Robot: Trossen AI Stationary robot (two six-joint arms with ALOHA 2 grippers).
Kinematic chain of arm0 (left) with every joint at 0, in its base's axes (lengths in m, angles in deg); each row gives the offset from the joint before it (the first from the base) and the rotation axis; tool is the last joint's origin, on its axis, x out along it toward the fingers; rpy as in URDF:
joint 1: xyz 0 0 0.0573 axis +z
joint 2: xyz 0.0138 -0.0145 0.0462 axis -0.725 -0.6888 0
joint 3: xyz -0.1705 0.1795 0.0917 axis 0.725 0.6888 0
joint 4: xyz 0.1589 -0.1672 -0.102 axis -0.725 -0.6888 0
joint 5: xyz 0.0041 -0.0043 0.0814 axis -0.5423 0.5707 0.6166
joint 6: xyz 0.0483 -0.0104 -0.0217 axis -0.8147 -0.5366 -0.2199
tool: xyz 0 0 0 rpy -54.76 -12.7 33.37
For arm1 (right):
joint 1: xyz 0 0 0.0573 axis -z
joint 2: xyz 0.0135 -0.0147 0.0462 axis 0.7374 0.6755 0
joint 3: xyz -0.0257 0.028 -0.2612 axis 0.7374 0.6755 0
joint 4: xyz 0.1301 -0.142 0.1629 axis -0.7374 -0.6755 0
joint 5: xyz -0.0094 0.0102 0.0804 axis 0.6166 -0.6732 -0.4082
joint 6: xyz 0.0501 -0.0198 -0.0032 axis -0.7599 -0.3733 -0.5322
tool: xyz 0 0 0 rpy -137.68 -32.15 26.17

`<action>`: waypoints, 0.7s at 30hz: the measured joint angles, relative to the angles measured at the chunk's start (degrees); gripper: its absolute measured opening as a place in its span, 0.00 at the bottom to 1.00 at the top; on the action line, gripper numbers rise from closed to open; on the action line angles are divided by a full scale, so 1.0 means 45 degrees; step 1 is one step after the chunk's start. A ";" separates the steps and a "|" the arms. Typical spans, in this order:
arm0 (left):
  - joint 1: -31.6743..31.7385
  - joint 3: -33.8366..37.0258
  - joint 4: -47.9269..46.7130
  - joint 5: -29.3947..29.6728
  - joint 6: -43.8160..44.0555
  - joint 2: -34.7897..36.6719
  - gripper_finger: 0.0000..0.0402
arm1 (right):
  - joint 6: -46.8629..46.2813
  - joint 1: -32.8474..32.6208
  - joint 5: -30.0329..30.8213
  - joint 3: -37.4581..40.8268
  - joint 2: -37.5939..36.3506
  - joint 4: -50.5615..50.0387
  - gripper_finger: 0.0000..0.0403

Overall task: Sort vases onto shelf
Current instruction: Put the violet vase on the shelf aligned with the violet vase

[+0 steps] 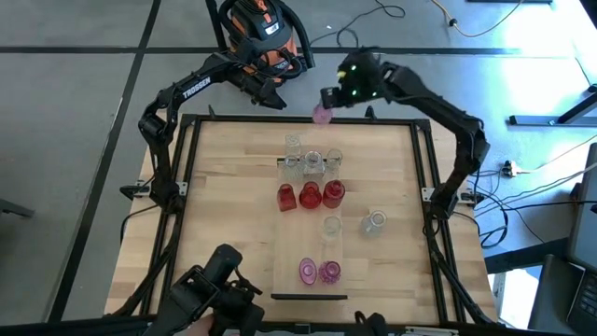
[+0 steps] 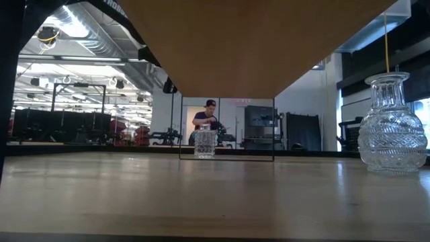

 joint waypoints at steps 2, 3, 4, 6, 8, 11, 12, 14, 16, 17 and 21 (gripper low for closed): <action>0.0003 0.0000 -0.0003 0.0070 -0.0002 0.0000 0.54 | 0.0108 0.0002 0.0112 -0.0953 -0.0001 -0.0753 0.00; 0.0005 0.0000 -0.0003 0.0075 -0.0004 0.0000 0.54 | 0.0164 0.0003 0.0177 -0.1401 -0.0001 -0.1191 0.00; 0.0005 0.0000 -0.0002 0.0076 -0.0007 0.0000 0.54 | 0.0258 0.0000 0.0223 -0.1836 -0.0001 -0.1556 0.00; 0.0000 0.0000 -0.0003 0.0080 -0.0007 0.0000 0.54 | 0.0363 0.0000 0.0224 -0.2659 -0.0001 -0.2123 0.00; 0.0000 0.0000 -0.0003 0.0101 -0.0007 0.0000 0.54 | 0.0404 -0.0005 0.0189 -0.3362 -0.0018 -0.2723 0.00; 0.0000 0.0000 -0.0003 0.0116 -0.0007 0.0000 0.54 | 0.0405 -0.0015 -0.0116 -0.4292 -0.0020 -0.3584 0.00; 0.0002 0.0000 -0.0003 0.0121 -0.0007 0.0000 0.54 | 0.0408 -0.0020 -0.0224 -0.4609 -0.0020 -0.3743 0.00; 0.0000 0.0000 -0.0003 0.0122 -0.0010 0.0000 0.54 | 0.0423 -0.0149 -0.0281 -0.5190 -0.0020 -0.4055 0.00; 0.0000 0.0000 -0.0003 0.0124 -0.0007 0.0005 0.54 | 0.0444 -0.0293 -0.0374 -0.5746 -0.0020 -0.4417 0.00; 0.0000 0.0000 -0.0003 0.0124 -0.0012 0.0000 0.54 | 0.0446 -0.0384 -0.0529 -0.6019 -0.0020 -0.4592 0.00; 0.0000 0.0000 0.0000 0.0148 -0.0012 0.0002 0.54 | 0.0380 -0.0804 -0.1356 -0.6061 -0.0338 -0.4616 0.00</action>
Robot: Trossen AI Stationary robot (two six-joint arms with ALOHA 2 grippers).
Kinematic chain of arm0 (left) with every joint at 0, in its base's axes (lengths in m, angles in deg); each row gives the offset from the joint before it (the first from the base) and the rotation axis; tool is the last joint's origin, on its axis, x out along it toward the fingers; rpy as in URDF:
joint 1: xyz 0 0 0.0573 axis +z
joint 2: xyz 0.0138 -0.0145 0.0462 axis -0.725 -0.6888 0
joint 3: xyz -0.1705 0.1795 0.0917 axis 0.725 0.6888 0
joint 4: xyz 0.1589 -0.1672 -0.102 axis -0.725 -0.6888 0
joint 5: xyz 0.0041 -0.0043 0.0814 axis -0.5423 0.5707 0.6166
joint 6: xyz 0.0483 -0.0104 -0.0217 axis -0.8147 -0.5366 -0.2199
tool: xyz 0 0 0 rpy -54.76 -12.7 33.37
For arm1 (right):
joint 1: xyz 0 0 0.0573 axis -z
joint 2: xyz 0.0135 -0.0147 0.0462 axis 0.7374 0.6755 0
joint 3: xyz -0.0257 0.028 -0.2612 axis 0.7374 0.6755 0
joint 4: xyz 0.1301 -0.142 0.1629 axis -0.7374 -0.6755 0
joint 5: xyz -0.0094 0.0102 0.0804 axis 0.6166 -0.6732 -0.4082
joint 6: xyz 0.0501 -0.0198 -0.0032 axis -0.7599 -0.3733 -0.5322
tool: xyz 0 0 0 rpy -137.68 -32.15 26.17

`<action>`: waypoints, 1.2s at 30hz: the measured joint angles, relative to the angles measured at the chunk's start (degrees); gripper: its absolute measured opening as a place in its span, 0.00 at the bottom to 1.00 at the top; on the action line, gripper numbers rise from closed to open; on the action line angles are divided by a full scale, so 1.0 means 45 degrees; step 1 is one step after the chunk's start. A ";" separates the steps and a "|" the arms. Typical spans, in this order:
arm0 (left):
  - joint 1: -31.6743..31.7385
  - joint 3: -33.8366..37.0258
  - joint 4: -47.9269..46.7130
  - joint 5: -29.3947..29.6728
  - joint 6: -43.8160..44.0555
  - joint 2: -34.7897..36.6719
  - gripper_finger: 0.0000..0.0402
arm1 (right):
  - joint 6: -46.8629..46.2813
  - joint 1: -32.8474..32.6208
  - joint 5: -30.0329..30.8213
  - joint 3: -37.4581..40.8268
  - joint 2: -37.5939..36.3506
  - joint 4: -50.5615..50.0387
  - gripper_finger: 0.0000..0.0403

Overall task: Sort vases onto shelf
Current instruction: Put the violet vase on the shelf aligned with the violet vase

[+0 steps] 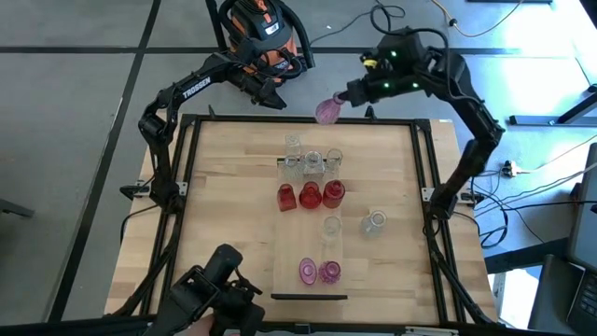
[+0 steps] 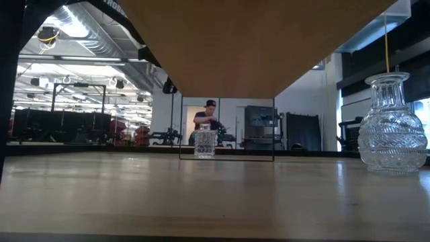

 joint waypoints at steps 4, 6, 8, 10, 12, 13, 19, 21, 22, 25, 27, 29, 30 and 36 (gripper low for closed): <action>-0.0005 0.0000 -0.0003 0.0258 0.0005 -0.0002 0.54 | -0.0005 -0.0562 -0.0423 -0.0095 -0.0335 0.0088 0.00; -0.0005 0.0000 0.0002 0.0281 0.0004 0.0003 0.54 | -0.0014 -0.0805 -0.0559 -0.0112 -0.0518 0.0398 0.00; -0.0005 0.0000 0.0002 0.0282 0.0005 0.0001 0.54 | -0.0001 -0.1009 -0.0703 -0.0112 -0.0683 0.0674 0.00; -0.0005 0.0000 0.0002 0.0282 0.0010 -0.0001 0.54 | -0.0001 -0.1258 -0.0863 -0.0112 -0.0799 0.1000 0.00; -0.0005 0.0000 0.0002 0.0282 0.0010 0.0003 0.54 | -0.0017 -0.1524 -0.1062 -0.0112 -0.0862 0.1175 0.00; 0.0000 0.0000 0.0002 0.0282 0.0010 0.0003 0.54 | -0.0018 -0.1669 -0.1166 -0.0112 -0.0873 0.1169 0.00; 0.0000 0.0000 -0.0003 0.0272 0.0016 0.0003 0.54 | 0.0368 -0.2824 -0.2202 -0.0107 -0.0851 0.1405 0.00; 0.0005 0.0000 -0.0022 0.0262 0.0019 0.0003 0.54 | 0.0511 -0.3189 -0.2454 -0.0112 -0.0810 0.1446 0.00; 0.0005 0.0000 -0.0067 0.0196 0.0024 0.0003 0.54 | 0.0633 -0.3341 -0.2488 -0.0110 -0.0791 0.1406 0.00; 0.0005 0.0000 -0.0393 -0.0087 0.0012 0.0003 0.54 | 0.0902 -0.3802 -0.2712 -0.0106 -0.0654 0.1419 0.00; 0.0005 0.0000 -0.0676 -0.0405 -0.0006 0.0003 0.54 | 0.1163 -0.4013 -0.3084 -0.0097 -0.0581 0.1445 0.00; 0.0005 0.0000 -0.1159 -0.0658 -0.0281 0.0017 0.54 | 0.1401 -0.4218 -0.3498 -0.0102 -0.0497 0.1426 0.00; 0.0005 0.0000 -0.1525 -0.0714 -0.0462 0.0047 0.54 | 0.1530 -0.4215 -0.3847 -0.0102 -0.0436 0.1393 0.00; -0.0233 -0.0010 -0.3829 0.0822 -0.1925 0.0946 0.54 | 0.2524 -0.4228 -0.6498 -0.0097 -0.0059 0.1275 0.00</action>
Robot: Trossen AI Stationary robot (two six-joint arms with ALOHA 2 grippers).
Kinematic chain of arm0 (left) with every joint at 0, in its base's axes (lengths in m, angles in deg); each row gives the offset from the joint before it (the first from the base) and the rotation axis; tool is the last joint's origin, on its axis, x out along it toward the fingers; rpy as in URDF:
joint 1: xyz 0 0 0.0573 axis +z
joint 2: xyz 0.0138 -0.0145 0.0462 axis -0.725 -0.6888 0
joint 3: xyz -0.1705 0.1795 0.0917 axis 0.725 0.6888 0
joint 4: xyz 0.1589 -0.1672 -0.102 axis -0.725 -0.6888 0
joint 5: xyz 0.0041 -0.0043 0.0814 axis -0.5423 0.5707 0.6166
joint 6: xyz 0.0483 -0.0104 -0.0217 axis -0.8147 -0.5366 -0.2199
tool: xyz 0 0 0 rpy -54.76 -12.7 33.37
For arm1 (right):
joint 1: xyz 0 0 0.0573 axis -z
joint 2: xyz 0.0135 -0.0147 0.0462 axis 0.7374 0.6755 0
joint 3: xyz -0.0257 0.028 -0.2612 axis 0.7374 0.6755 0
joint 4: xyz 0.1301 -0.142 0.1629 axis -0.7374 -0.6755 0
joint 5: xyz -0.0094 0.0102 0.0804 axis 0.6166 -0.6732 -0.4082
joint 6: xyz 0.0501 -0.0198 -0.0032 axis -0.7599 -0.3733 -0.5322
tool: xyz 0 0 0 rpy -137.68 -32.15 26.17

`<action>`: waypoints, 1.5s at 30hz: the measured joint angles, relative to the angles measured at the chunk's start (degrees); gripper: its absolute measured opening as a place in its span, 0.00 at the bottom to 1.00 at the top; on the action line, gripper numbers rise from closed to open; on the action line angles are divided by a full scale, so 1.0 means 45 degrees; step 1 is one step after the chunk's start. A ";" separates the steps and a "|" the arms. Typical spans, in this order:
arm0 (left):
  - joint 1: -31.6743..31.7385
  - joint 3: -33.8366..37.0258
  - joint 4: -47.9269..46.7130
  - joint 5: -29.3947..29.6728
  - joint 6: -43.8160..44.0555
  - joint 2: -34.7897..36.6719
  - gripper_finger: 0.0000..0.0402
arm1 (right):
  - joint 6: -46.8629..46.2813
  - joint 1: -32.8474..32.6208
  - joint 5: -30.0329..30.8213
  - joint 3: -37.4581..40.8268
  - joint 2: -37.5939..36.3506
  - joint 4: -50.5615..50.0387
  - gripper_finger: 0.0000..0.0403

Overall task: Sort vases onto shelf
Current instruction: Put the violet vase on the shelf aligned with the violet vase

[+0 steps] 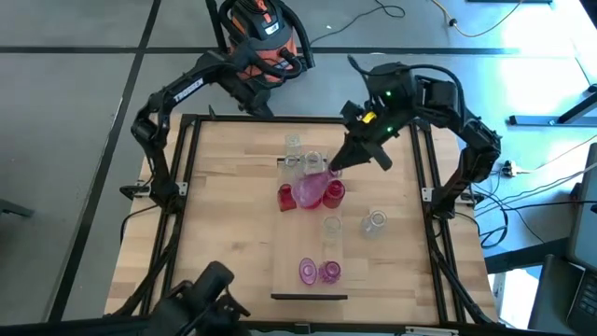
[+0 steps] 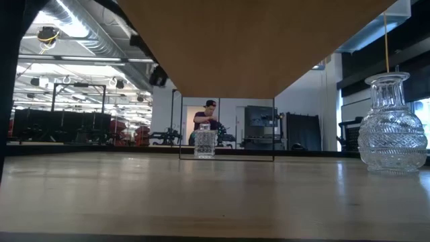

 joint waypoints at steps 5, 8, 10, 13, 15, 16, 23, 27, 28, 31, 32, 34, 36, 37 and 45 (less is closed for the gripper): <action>-0.0501 0.0005 -0.0521 0.2818 0.0579 0.1477 0.54 | 0.1012 0.0035 -0.1561 -0.0010 0.0393 -0.0292 0.00; -0.0944 0.0005 -0.0504 0.3840 0.1123 0.2480 0.54 | 0.2011 -0.0006 -0.1621 0.0005 0.0683 -0.1181 0.00; -0.1297 0.0005 -0.0506 0.4387 0.1659 0.3150 0.54 | 0.2736 -0.0088 -0.1642 0.0005 0.0910 -0.1638 0.00; -0.2057 0.0005 -0.0414 0.5213 0.2229 0.4294 0.54 | 0.3546 -0.0096 -0.1737 0.0005 0.1262 -0.1877 0.00; -0.2697 0.0000 -0.0419 0.5912 0.2630 0.5014 0.54 | 0.3888 -0.0096 -0.1860 0.0005 0.1473 -0.1871 0.00; -0.3057 0.0000 -0.0416 0.6336 0.2886 0.5324 0.54 | 0.4043 -0.0096 -0.1913 0.0005 0.1575 -0.1868 0.00; -0.6074 0.0000 0.0140 0.9105 0.5195 0.7048 0.54 | 0.4840 -0.0123 -0.2825 0.0005 0.2312 -0.1966 0.00; -0.7871 0.0000 0.0751 1.0716 0.6721 0.7343 0.54 | 0.5322 -0.0301 -0.2831 0.0005 0.2636 -0.2175 0.00; -0.8312 0.0000 0.0853 1.1085 0.7001 0.7343 0.54 | 0.5398 -0.0370 -0.2842 0.0005 0.2742 -0.2230 0.00; -0.9428 0.0000 0.0960 1.1934 0.7668 0.7296 0.54 | 0.5451 -0.0634 -0.2753 0.0005 0.2948 -0.2278 0.00; -0.9723 0.0000 0.1001 1.2182 0.7889 0.7221 0.54 | 0.5506 -0.0742 -0.2626 0.0005 0.2974 -0.2347 0.00; -1.0337 0.0000 0.1009 1.2586 0.8350 0.6986 0.54 | 0.5668 -0.0999 -0.2087 0.0005 0.2980 -0.2573 0.00; -1.0855 0.0000 0.1028 1.2851 0.8672 0.6669 0.54 | 0.5798 -0.1287 -0.1348 0.0005 0.2980 -0.2754 0.00; -1.1094 0.0001 0.1073 1.2969 0.8735 0.6517 0.54 | 0.5798 -0.1428 -0.0946 0.0005 0.2980 -0.2743 0.00; -1.2391 0.0005 0.1221 1.3716 0.9051 0.5649 0.54 | 0.4454 -0.2220 0.1244 0.0005 0.2980 -0.2415 0.00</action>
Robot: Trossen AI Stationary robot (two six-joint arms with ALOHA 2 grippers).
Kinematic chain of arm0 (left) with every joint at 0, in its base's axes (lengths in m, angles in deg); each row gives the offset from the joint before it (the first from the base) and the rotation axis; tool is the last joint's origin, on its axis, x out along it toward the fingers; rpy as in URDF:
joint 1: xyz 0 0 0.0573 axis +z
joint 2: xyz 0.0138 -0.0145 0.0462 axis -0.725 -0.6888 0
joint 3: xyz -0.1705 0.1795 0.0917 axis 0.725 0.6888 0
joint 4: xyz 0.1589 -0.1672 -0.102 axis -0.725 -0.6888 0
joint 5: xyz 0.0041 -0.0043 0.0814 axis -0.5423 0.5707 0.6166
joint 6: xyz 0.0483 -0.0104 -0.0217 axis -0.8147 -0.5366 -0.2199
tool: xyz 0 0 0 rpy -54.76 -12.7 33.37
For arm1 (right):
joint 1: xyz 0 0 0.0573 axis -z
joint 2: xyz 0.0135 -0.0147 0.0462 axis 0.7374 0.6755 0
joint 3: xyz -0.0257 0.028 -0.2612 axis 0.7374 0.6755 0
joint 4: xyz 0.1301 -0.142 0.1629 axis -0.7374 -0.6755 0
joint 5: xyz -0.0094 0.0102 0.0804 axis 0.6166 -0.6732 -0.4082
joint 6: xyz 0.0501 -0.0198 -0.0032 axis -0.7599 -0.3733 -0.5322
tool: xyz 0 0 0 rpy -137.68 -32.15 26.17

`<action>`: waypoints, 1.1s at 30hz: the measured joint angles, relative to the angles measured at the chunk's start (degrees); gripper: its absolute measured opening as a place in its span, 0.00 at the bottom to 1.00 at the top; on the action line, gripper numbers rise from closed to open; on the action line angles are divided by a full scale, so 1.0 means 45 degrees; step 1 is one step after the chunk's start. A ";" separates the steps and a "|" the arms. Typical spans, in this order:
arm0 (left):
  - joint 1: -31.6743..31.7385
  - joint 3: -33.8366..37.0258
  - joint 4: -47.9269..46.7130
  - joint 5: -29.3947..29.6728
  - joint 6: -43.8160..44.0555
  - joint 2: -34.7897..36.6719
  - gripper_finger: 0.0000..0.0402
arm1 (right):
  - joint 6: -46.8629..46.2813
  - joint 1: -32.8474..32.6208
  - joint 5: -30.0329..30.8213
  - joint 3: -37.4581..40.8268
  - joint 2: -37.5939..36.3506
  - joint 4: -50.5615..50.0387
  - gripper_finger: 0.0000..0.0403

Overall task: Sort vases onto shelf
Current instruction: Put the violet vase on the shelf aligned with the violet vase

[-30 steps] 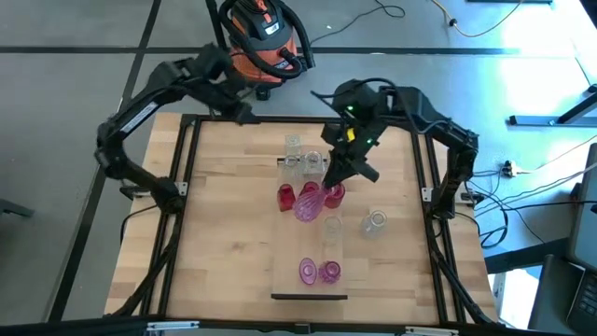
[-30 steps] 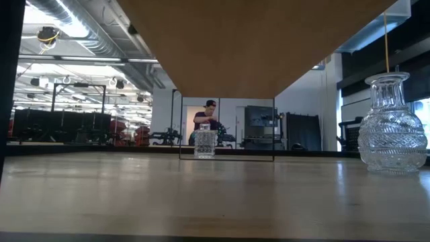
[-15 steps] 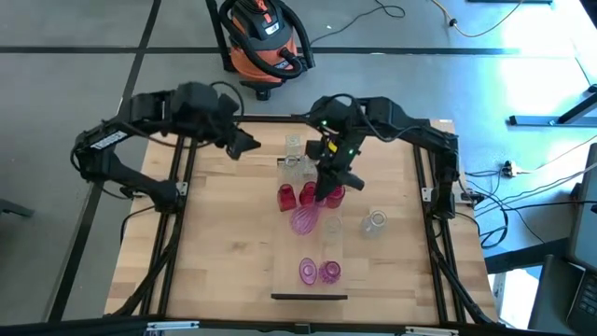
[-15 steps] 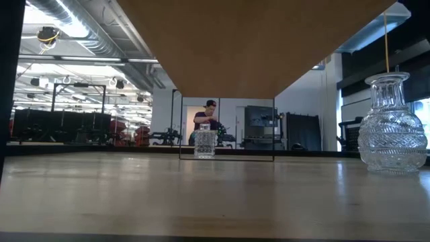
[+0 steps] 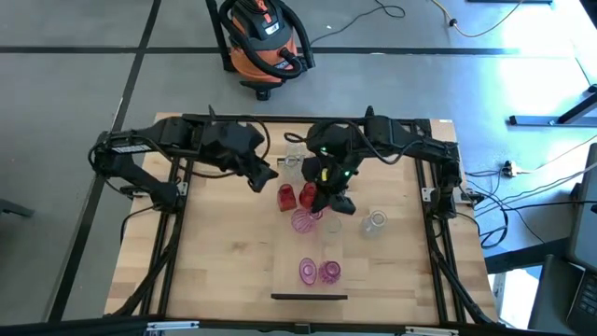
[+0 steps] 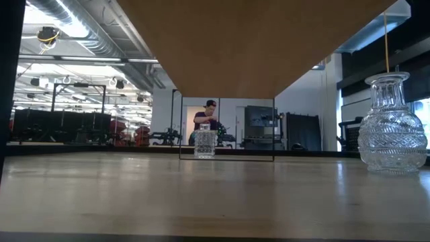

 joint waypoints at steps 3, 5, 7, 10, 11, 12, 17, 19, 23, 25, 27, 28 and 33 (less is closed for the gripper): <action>-0.0125 0.0010 -0.0010 -0.0029 -0.0153 -0.0038 0.54 | -0.0846 -0.0198 0.0292 -0.0019 0.0102 0.0490 0.00; -0.0131 0.0006 -0.0008 -0.0020 -0.0440 -0.0002 0.54 | -0.1325 -0.0239 0.0412 -0.0015 0.0250 0.0573 0.00; -0.0126 0.0008 -0.0015 -0.0067 -0.0786 0.0013 0.54 | -0.1771 -0.0281 0.0643 -0.0012 0.0411 0.0603 0.00; -0.0121 0.0009 -0.0051 -0.0687 -0.1022 0.0106 0.54 | -0.2624 -0.0270 0.0600 -0.0005 0.0759 0.0685 0.00; -0.0126 0.0005 -0.0062 -0.0979 -0.1041 0.0185 0.54 | -0.2799 -0.0263 0.0580 -0.0004 0.0854 0.0668 0.00; -0.0131 0.0010 -0.0128 -0.1253 -0.1107 0.0284 0.54 | -0.2937 -0.0263 0.0600 0.0000 0.0966 0.0669 0.00; -0.0416 0.0010 -0.0732 -0.1569 -0.1264 0.0447 0.54 | -0.3646 -0.0344 0.0641 0.0000 0.1224 0.0772 0.00; -0.0551 0.0008 -0.0833 -0.1551 -0.1265 0.0524 0.54 | -0.3926 -0.0423 0.0606 0.0000 0.1334 0.0930 0.00; -0.0767 0.0000 -0.1115 -0.1331 -0.1414 0.0743 0.54 | -0.4078 -0.0530 0.0612 0.0000 0.1375 0.1075 0.00; -0.0863 -0.0005 -0.1099 -0.1292 -0.1433 0.0782 0.54 | -0.4317 -0.0592 0.0559 -0.0005 0.1409 0.1291 0.00; -0.0895 0.0000 -0.1172 -0.1292 -0.1463 0.0827 0.54 | -0.4431 -0.0596 0.0506 -0.0005 0.1460 0.1350 0.01; -0.0893 0.0000 -0.1169 -0.1292 -0.1466 0.0852 0.54 | -0.4467 -0.0605 0.0509 0.0000 0.1471 0.1344 0.01; -0.0893 0.0000 -0.1324 -0.1277 -0.1696 0.0961 0.54 | -0.4854 -0.0679 0.0473 0.0000 0.1467 0.2162 0.02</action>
